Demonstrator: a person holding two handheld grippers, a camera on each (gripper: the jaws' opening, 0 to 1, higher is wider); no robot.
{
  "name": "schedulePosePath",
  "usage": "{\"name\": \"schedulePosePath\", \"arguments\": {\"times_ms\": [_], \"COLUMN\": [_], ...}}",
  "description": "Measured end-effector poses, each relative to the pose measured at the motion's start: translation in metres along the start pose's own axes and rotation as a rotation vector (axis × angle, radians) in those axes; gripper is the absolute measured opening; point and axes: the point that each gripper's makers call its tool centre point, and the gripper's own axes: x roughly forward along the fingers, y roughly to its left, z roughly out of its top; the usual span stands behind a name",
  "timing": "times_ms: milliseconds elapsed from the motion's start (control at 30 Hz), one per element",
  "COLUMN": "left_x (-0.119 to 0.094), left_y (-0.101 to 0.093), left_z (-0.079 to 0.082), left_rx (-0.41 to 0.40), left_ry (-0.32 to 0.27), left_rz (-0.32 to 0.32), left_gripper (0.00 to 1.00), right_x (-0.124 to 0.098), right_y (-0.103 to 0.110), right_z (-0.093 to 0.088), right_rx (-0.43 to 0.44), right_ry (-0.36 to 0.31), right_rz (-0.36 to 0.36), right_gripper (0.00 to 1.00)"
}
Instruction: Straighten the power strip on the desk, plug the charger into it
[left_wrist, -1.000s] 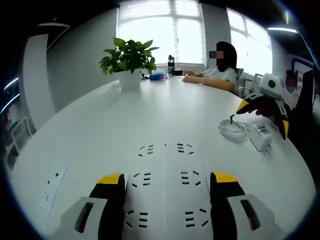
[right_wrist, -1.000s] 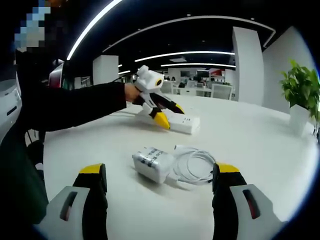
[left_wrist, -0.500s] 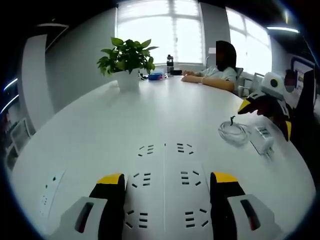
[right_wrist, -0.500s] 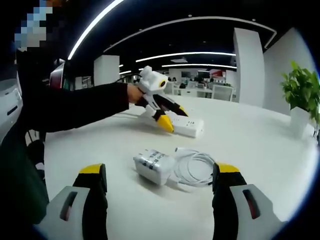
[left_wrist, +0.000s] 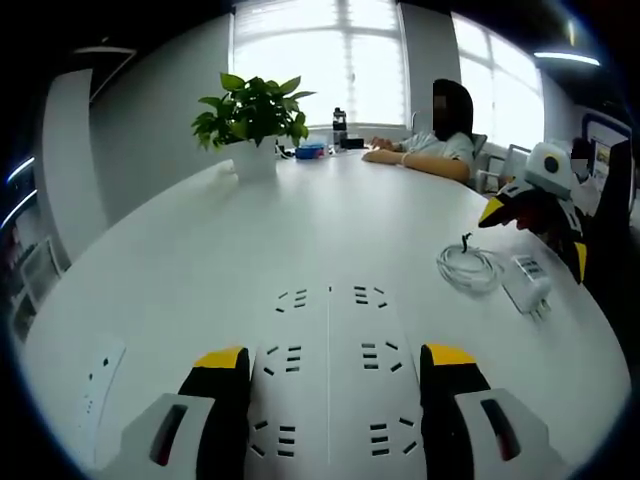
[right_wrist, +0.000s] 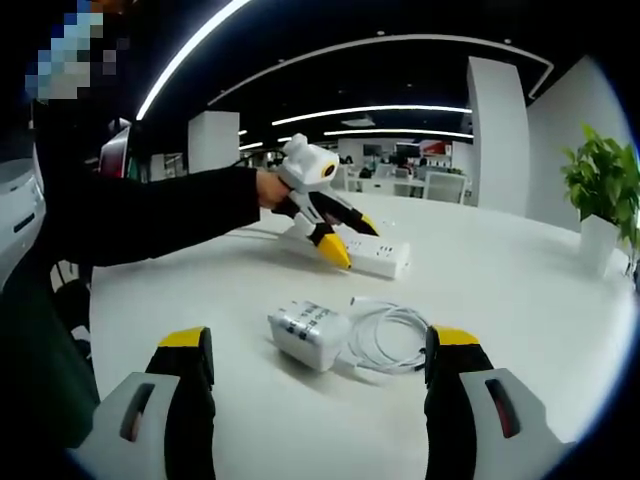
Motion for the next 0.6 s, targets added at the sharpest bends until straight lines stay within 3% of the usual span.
{"name": "schedulePosePath", "arguments": {"times_ms": [267,500,600], "left_x": [0.0,-0.001,-0.004], "left_y": [0.001,-0.002,-0.001], "left_z": [0.0,-0.001,-0.005], "left_rx": [-0.001,0.018,0.049], "left_ry": [-0.004,-0.042,-0.016], "left_rz": [0.0,0.008,0.022], "left_gripper": [0.7,0.72,0.75], "right_x": [-0.002,-0.01,-0.015], "right_y": [-0.002,-0.012,-0.006], "right_z": [0.0,-0.004,0.001], "right_rx": [-0.003,-0.061,-0.095], "right_ry": [0.001,0.04,0.016], "right_rz": [-0.002,-0.007,0.055], "right_gripper": [0.86,0.86,0.87]}}
